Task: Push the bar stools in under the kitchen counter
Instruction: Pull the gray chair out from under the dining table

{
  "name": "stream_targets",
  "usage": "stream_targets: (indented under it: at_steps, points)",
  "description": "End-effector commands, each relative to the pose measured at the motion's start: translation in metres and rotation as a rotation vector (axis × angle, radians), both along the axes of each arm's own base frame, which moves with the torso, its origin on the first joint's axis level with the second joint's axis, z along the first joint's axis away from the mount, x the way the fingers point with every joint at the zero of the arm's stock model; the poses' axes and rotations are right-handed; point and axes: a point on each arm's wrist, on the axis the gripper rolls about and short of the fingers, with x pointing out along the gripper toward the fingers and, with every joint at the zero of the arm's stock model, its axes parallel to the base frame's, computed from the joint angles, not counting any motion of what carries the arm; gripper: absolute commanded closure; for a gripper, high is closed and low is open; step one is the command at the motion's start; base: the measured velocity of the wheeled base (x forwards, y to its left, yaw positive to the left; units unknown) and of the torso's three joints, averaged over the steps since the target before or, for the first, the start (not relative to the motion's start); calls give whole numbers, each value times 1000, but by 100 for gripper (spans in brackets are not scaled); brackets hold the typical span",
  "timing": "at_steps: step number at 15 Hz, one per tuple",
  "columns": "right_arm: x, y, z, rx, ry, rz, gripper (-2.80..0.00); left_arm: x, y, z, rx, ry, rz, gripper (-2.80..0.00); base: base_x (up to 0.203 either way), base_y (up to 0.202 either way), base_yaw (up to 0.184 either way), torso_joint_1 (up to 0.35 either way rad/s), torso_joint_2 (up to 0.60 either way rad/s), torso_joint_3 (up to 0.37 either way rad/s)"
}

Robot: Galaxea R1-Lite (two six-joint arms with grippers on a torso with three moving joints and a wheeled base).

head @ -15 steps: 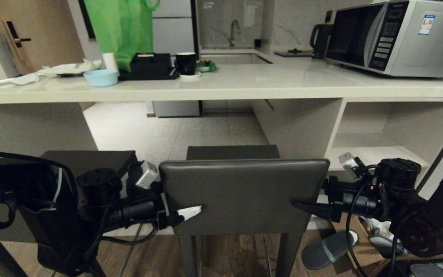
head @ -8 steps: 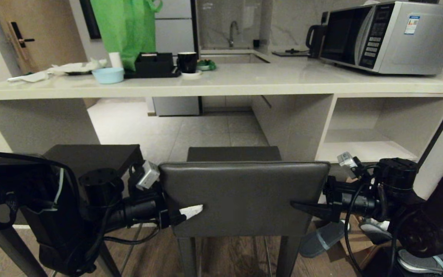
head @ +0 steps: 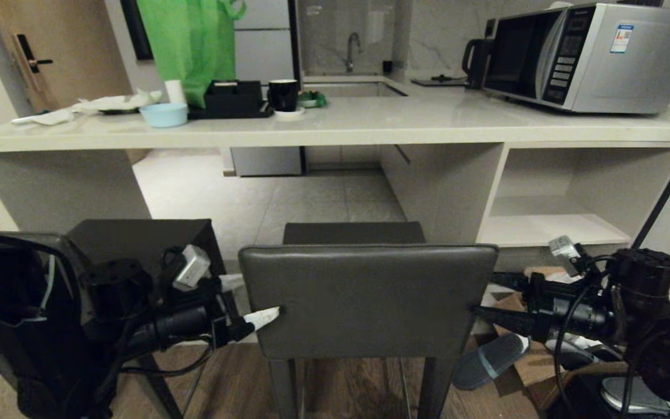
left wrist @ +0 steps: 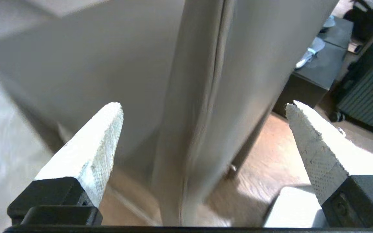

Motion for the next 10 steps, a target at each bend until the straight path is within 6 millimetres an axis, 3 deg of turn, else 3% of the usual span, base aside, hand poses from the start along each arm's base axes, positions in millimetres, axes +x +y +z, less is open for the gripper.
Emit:
stream_targets:
  at_steps: [1,3,5,10]
  points:
    - [-14,-26,-2,4,1,-83,-280,-18,24,5,1,19,61,-280,0,0,0,0,0,0]
    - [-26,-45,1,9,-10,-172,-280,-24,40,17,7,-23,138,-280,0,0,0,0,0,0]
    - [-28,-54,14,12,-16,-370,-280,-30,45,38,21,-103,308,-280,0,0,0,0,0,0]
    - [-36,-68,44,-4,-103,-1098,-280,-57,49,94,-16,-315,717,-280,0,0,0,0,0,0]
